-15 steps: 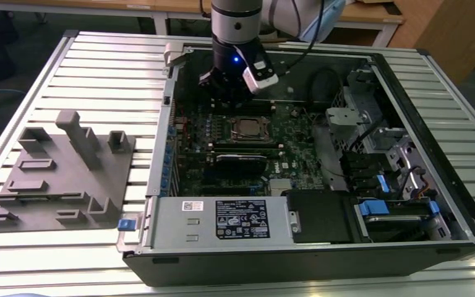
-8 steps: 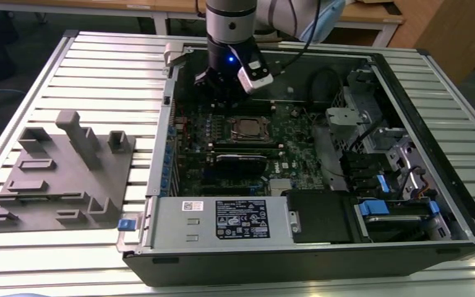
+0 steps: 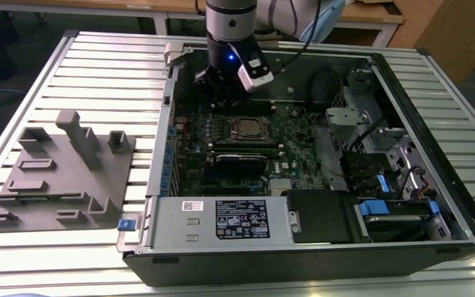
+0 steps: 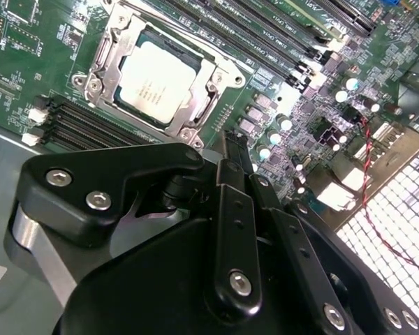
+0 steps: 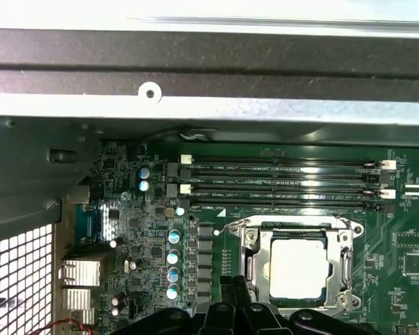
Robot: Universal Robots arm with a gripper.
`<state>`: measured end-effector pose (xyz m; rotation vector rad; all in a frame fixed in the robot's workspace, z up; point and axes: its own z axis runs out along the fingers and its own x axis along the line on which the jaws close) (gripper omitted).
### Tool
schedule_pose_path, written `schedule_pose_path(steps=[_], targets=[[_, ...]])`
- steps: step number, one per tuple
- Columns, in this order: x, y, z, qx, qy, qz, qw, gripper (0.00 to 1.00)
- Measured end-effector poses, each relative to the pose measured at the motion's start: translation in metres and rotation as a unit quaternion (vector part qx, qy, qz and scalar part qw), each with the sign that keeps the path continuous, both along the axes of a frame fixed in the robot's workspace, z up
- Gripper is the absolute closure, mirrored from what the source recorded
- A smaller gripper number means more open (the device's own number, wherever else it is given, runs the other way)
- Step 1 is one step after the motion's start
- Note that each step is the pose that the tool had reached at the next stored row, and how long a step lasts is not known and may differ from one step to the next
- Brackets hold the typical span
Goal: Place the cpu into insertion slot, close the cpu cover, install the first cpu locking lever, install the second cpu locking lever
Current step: 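Install the first cpu locking lever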
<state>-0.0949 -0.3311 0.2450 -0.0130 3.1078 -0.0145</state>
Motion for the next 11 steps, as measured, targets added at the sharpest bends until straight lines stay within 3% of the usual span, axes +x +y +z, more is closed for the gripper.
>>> schedule_pose_path(steps=[11], targets=[[0.0, 0.0, 0.0077, 0.0001, -0.0001, 0.0, 1.0, 0.89]])
